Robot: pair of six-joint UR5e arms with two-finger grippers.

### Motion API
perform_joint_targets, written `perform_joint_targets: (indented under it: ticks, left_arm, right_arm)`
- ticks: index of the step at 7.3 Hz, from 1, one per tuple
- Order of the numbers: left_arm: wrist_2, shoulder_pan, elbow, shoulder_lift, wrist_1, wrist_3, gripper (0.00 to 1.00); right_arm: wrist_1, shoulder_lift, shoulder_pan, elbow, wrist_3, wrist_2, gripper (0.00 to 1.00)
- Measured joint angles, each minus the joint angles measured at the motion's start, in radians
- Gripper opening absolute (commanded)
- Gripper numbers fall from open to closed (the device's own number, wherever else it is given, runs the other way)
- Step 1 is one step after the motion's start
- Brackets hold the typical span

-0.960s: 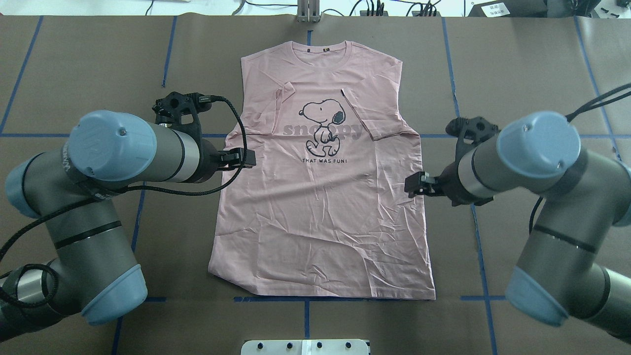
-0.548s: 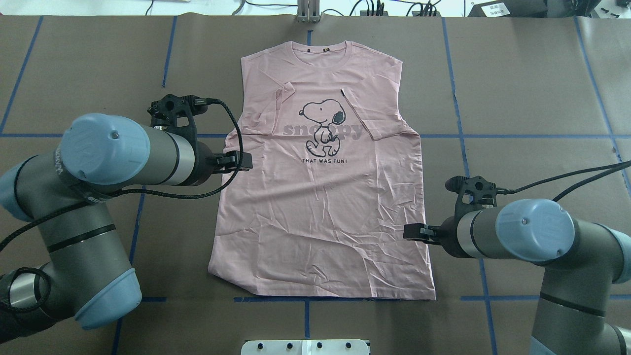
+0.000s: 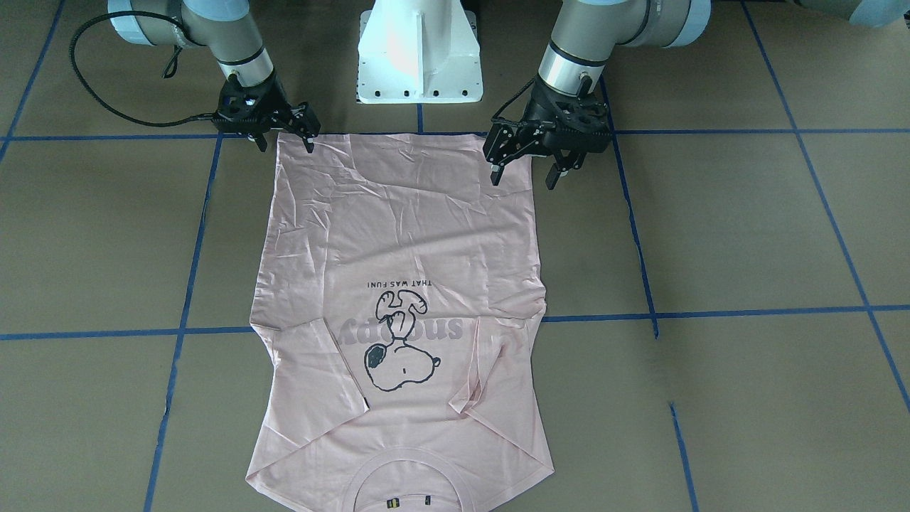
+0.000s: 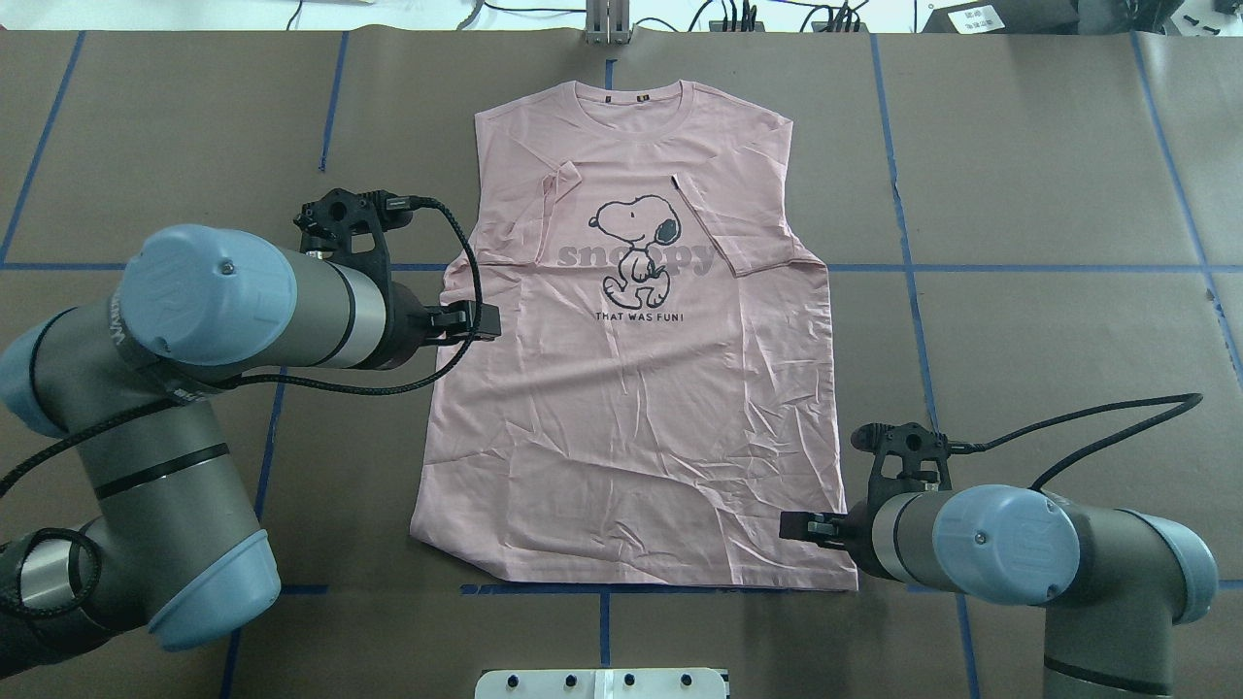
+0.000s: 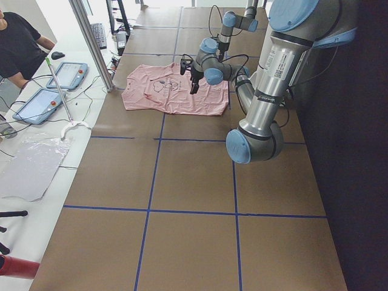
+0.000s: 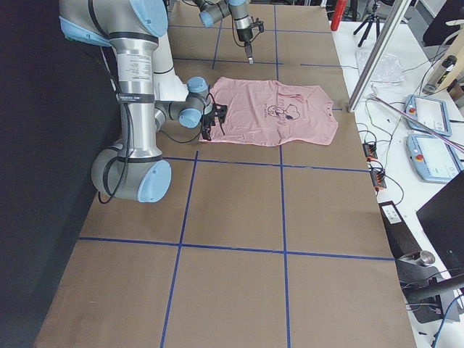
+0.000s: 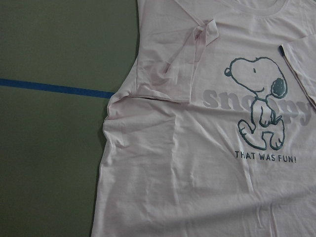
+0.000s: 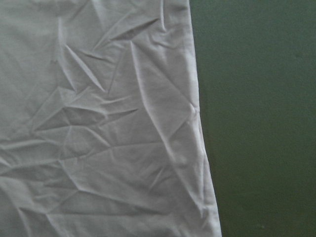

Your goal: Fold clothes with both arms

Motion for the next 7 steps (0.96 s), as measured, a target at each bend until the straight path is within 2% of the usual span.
perform_joint_targets:
  ticks: [2,3,4,5,6,7]
  left_arm:
    - [-0.003,0.001,-0.001,-0.004,0.000,-0.002,1.00]
    - [-0.004,0.002,-0.001,-0.005,0.000,-0.003,1.00]
    - [-0.004,0.002,-0.001,-0.007,0.000,-0.003,1.00]
    - [-0.004,0.003,-0.001,-0.008,0.000,-0.003,1.00]
    - [-0.004,0.003,0.000,-0.009,-0.001,-0.003,1.00]
    - [-0.004,0.003,0.000,-0.009,-0.001,-0.003,1.00]
  right_arm:
    - [-0.008,-0.002,-0.009,-0.009,0.001,0.002,1.00]
    - [-0.009,-0.002,-0.012,-0.015,0.001,0.005,0.95]
    - [-0.009,-0.001,-0.015,-0.017,0.001,0.006,0.82]
    - [-0.010,0.000,-0.016,-0.017,0.001,0.007,0.52]
    - [-0.010,0.000,-0.018,-0.017,0.001,0.008,0.14]
    - [-0.010,0.000,-0.019,-0.015,0.001,0.009,0.00]
